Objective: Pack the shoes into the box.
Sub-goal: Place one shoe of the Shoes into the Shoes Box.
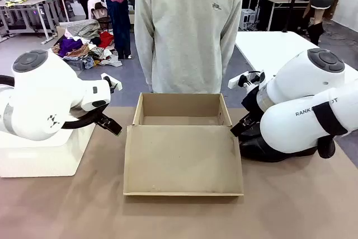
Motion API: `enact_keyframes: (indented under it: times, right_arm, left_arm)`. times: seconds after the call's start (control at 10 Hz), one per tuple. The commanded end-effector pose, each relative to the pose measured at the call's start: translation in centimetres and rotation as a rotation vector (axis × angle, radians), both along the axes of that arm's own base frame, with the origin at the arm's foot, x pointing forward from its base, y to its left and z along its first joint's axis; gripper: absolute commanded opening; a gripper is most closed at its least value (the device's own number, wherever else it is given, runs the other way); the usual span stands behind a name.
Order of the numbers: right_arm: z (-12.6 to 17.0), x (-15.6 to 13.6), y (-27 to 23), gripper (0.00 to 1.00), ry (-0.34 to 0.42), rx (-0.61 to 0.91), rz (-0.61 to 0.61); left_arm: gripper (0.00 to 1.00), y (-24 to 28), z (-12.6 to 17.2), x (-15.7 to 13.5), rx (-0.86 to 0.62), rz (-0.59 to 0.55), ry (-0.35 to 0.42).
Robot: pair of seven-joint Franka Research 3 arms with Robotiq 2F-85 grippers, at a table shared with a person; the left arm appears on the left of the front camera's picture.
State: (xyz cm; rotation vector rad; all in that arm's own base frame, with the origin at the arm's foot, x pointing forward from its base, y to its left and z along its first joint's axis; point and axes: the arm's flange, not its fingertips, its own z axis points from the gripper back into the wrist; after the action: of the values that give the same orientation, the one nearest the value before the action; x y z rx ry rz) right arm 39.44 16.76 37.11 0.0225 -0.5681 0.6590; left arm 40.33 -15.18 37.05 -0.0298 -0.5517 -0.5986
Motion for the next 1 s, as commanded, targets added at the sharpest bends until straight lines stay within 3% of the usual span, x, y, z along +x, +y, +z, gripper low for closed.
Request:
enact_keyframes:
  times: [0.0,0.9]
  right_arm:
    - [0.0,0.0,0.0,1.0,0.0,0.0,0.0]
    - [0.0,0.0,0.0,1.0,0.0,0.0,0.0]
  left_arm:
    - [1.0,0.0,0.0,0.0,0.0,0.0,0.0]
    - [1.0,0.0,0.0,0.0,0.0,0.0,0.0]
